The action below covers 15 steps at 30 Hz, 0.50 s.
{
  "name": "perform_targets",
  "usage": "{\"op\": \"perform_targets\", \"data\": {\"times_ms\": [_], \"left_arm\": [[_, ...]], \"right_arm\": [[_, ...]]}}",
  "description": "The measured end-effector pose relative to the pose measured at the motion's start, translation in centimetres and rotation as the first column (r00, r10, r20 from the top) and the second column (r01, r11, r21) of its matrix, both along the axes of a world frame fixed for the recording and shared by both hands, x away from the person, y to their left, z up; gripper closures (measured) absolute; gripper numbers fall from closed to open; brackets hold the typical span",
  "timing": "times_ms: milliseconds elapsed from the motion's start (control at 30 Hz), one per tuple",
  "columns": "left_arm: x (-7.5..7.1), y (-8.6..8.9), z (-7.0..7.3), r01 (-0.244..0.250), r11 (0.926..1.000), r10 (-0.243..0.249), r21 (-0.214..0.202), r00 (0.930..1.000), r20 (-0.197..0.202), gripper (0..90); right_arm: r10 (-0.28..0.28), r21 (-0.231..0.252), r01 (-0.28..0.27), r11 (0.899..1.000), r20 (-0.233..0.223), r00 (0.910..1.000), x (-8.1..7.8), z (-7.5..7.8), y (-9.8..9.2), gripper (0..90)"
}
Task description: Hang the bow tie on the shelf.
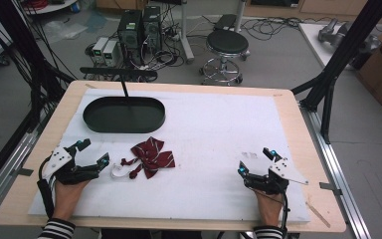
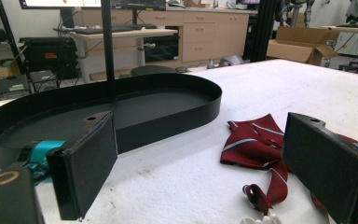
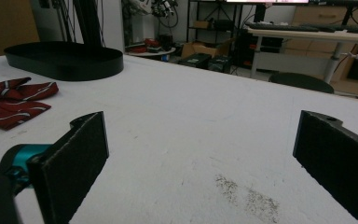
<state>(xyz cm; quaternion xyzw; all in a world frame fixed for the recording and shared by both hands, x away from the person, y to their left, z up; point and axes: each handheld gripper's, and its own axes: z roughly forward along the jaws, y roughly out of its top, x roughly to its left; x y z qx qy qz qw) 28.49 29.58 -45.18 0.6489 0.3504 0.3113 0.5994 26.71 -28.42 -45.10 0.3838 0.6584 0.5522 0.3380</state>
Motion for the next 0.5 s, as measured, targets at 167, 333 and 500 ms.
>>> {"op": "perform_targets", "data": {"times_ms": [167,333,500], "left_arm": [[0.14,-0.04,0.05,0.001,1.0000,-0.001,0.003,0.9999,-0.014,11.0],[0.16,-0.16,0.10,0.002,0.9998,-0.001,0.021,0.9999,-0.016,11.0],[0.10,-0.13,0.26,0.013,0.9996,-0.012,0.026,0.9996,-0.024,11.0]], "right_arm": [[0.002,0.002,-0.002,1.000,0.006,1.0000,0.01,-0.01,-0.04,2.2],[-0.003,-0.001,0.003,1.000,0.019,0.9998,-0.18,-0.05,0.03,2.2],[-0.005,0.005,0.005,1.000,0.018,0.9998,-0.19,-0.05,-0.01,2.2]]}}
